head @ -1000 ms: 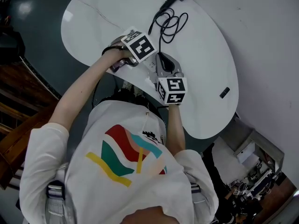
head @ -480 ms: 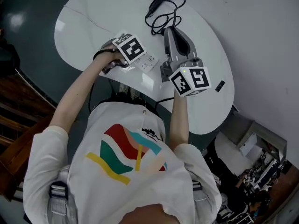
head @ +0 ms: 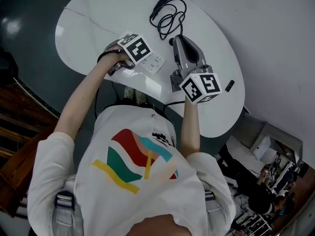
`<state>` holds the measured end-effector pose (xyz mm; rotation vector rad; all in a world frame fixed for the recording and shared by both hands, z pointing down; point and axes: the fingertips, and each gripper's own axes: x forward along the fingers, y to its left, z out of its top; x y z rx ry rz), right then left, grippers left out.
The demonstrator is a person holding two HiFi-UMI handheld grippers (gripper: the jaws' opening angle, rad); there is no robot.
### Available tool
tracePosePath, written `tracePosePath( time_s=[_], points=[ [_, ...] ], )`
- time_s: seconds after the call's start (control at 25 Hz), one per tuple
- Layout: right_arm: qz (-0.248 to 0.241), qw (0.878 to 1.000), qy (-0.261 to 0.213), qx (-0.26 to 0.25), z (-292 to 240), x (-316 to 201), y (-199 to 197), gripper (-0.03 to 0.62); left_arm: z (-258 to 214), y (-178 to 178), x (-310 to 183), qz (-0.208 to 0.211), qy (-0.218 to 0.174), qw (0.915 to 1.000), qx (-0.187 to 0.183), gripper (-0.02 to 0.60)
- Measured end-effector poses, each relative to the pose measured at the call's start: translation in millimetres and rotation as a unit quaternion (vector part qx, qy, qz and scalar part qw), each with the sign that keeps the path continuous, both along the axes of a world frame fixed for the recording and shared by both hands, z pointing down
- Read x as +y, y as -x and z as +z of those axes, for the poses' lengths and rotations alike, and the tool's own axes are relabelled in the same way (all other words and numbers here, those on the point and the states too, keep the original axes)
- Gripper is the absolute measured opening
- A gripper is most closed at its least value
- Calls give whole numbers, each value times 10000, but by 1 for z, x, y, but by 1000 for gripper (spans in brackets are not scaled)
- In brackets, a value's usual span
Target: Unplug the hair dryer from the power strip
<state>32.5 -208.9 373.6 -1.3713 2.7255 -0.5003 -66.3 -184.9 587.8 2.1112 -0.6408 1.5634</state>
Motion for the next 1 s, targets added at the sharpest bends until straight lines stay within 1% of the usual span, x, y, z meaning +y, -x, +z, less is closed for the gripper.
tracePosePath(
  time_s=[0.04, 0.08, 0.2, 0.28, 0.32, 0.44, 0.6, 0.64, 0.76, 0.8, 0.92, 1.0],
  points=[
    [27, 10000, 4, 5, 0, 2, -2, 33, 0, 1, 0, -10, 12, 10000, 0, 181],
    [46, 10000, 8, 15, 0, 4, -4, 33, 0, 2, -1, -32, 45, 10000, 3, 184],
    [70, 9999, 41, 114, 3, 9, -8, 34, 1, 1, -1, -54, 133, 9999, 30, 187],
    [77, 9997, 84, 233, 7, 12, -10, 34, 1, -2, -2, -27, 126, 9999, 103, 187],
    [79, 9994, 114, 305, 10, 13, -12, 34, 1, -1, -2, -26, 121, 9999, 76, 187],
    [93, 9979, 246, 587, 22, 17, -16, 34, 0, 2, -2, -10, 121, 9999, -27, 187],
    [214, 9924, 456, 1126, 46, 23, -23, 34, 1, 2, -1, 12, 111, 9999, -4, 187],
    [270, 9907, 517, 1229, 53, 25, -25, 34, 1, 1, -1, 20, 120, 9999, 41, 187],
    [377, 9862, 754, 1426, 75, 32, -33, 32, 1, -14, 2, 85, 201, 9990, 395, 186],
    [396, 9846, 838, 1479, 83, 35, -36, 32, 1, -15, 3, 88, 202, 9989, 408, 186],
    [471, 9803, 1067, 1592, 103, 44, -44, 32, 0, 1, -1, 40, 67, 10000, 60, 186],
    [547, 9777, 1210, 1625, 113, 50, -50, 32, -1, 3, -2, 38, 17, 10000, 38, 186]
  ],
)
